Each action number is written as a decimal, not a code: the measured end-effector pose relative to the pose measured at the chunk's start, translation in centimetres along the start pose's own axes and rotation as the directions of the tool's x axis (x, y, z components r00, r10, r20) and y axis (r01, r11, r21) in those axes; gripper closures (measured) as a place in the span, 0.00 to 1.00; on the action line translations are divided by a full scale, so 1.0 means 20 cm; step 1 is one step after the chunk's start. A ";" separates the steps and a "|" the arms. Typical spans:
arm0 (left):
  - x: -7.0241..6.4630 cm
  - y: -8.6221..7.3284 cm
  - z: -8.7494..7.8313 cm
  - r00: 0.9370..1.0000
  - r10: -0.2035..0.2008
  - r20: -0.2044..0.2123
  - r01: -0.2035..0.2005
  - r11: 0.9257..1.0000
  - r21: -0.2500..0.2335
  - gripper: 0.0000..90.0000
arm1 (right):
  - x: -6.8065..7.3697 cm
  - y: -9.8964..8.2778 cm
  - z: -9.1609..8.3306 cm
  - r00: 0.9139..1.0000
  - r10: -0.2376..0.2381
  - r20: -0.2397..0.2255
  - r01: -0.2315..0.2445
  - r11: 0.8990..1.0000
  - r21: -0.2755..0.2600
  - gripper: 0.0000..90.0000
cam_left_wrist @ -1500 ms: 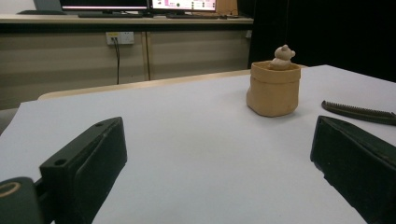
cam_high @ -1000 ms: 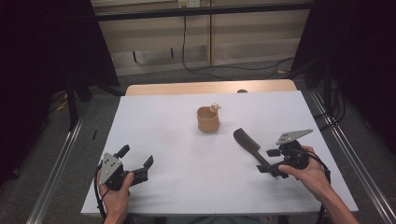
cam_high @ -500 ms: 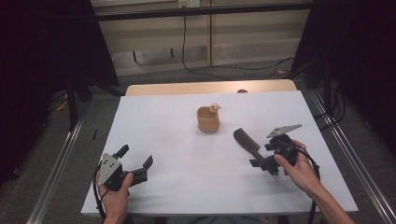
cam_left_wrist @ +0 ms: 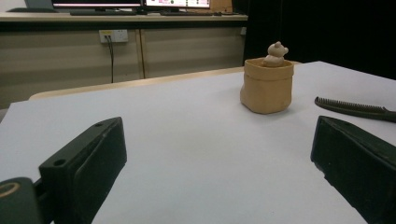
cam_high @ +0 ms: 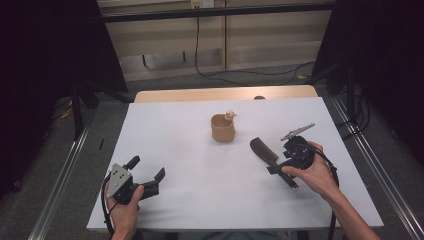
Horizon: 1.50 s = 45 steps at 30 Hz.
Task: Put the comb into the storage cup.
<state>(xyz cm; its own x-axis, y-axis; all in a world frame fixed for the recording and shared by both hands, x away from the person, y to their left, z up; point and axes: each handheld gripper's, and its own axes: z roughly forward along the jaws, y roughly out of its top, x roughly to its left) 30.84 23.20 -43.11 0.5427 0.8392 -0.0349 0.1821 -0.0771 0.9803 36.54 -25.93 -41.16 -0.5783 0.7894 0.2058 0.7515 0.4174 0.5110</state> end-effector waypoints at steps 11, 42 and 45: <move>0.00 0.00 0.00 1.000 0.002 0.002 -0.002 1.000 0.003 0.04 | -0.03 0.03 0.06 0.999 0.040 0.003 -0.040 0.989 0.143 0.25; 0.00 0.00 0.01 1.000 0.010 0.008 -0.010 1.000 0.015 0.04 | 0.00 0.07 0.10 0.999 -0.012 0.042 0.001 0.967 0.254 0.60; 0.00 0.00 0.01 1.000 0.011 0.009 -0.012 1.000 0.015 0.04 | 0.00 0.07 0.11 0.999 -0.013 0.052 -0.001 0.966 0.257 0.62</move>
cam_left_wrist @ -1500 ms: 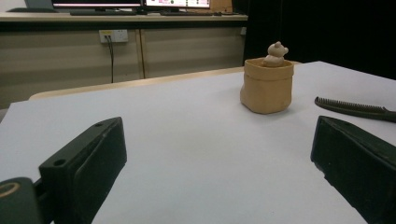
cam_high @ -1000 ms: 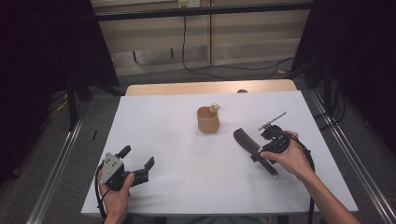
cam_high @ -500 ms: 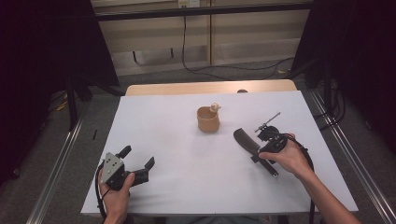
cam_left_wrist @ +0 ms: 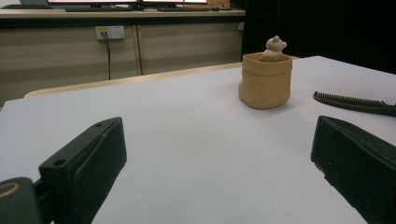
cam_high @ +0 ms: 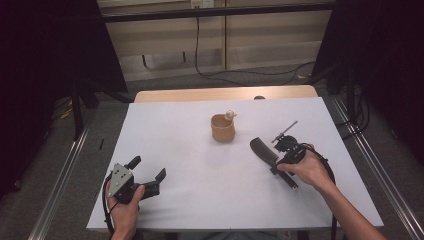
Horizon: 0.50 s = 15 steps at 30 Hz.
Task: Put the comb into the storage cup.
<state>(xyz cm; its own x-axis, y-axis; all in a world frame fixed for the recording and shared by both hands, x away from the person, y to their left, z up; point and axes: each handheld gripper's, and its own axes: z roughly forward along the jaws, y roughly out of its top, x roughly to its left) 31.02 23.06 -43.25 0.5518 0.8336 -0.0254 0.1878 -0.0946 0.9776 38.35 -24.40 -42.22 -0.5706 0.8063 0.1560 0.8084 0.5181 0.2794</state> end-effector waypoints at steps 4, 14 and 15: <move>0.00 0.00 0.00 1.000 0.001 0.005 -0.001 1.000 0.007 0.04 | 0.00 0.01 0.00 1.000 0.000 0.005 0.000 1.000 0.004 0.64; -0.01 0.00 0.01 1.000 0.010 0.006 -0.010 1.000 0.006 0.04 | 0.00 0.02 0.01 1.000 0.006 0.013 -0.007 1.000 0.023 0.67; -0.01 0.00 0.01 1.000 0.010 0.007 -0.010 1.000 0.007 0.04 | -0.01 0.02 0.01 1.000 0.009 0.014 -0.009 1.000 0.020 0.69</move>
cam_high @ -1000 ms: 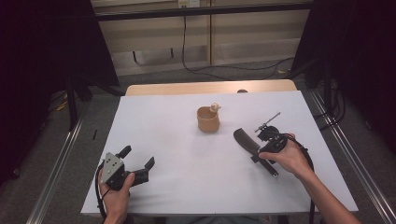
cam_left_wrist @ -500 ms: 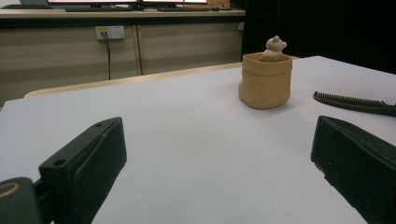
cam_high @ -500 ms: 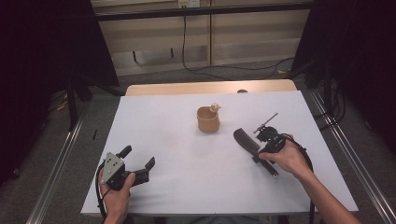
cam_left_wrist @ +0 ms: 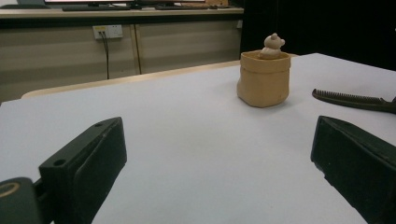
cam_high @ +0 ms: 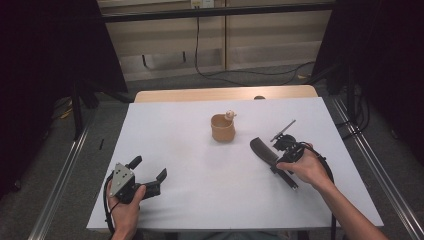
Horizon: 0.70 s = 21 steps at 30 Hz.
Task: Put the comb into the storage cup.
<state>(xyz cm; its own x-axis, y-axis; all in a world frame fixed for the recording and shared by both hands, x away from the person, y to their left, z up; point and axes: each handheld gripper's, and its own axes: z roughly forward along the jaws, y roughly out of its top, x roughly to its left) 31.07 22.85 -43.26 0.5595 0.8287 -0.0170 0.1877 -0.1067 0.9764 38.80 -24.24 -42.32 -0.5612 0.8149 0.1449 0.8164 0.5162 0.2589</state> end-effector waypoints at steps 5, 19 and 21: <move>0.00 0.00 0.00 1.000 0.005 0.002 -0.005 1.000 0.003 0.04 | 0.00 0.00 0.00 1.000 -0.004 0.018 0.004 1.000 -0.003 0.74; 0.00 0.00 0.01 1.000 0.001 0.007 -0.001 1.000 0.003 0.04 | -0.01 0.00 0.00 0.999 0.018 0.029 -0.018 1.000 -0.009 0.80; 0.00 0.00 0.01 1.000 0.001 0.008 -0.001 1.000 0.003 0.04 | -0.01 0.00 0.00 0.999 0.025 0.028 -0.025 1.000 -0.007 0.81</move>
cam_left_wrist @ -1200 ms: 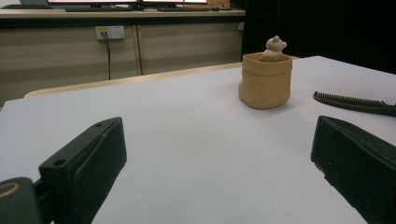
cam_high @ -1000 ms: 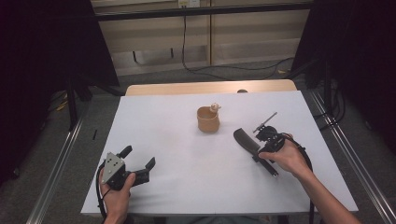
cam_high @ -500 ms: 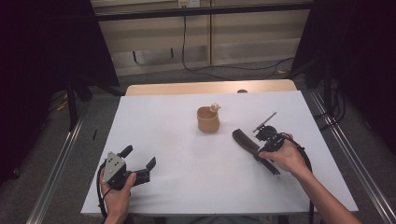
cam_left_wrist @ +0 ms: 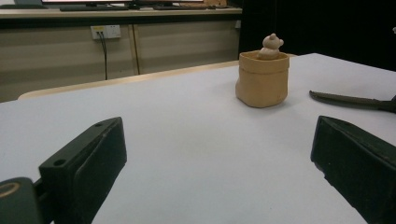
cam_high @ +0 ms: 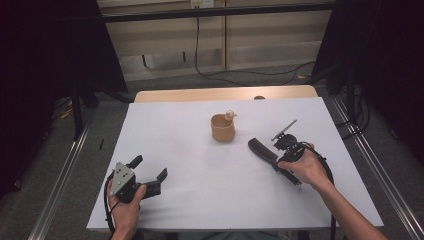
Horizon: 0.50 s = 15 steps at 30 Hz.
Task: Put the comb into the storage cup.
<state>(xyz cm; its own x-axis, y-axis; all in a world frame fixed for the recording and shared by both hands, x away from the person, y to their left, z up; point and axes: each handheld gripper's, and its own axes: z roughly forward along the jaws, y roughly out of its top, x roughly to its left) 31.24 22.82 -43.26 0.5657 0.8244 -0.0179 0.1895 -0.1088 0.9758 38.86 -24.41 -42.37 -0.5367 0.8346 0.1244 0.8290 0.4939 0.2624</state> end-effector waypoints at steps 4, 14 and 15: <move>0.00 0.00 0.00 1.000 0.001 0.001 -0.001 1.000 0.000 0.04 | 0.00 0.00 0.00 1.000 0.006 0.003 -0.006 1.000 -0.003 0.81; 0.00 0.00 0.00 1.000 -0.002 -0.003 0.002 1.000 0.002 0.04 | -0.02 -0.01 -0.01 0.999 0.016 -0.032 -0.017 0.999 -0.029 0.81; 0.00 0.00 0.00 1.000 -0.001 -0.003 0.001 1.000 0.002 0.04 | -0.02 -0.01 -0.02 0.999 0.010 -0.034 -0.011 0.999 -0.037 0.81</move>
<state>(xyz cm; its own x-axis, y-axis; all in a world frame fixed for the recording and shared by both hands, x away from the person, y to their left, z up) 31.28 22.88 -43.32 0.5629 0.8263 -0.0183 0.1917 -0.1090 0.9754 38.73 -24.90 -42.14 -0.5332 0.8308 0.1594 0.8287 0.4752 0.2958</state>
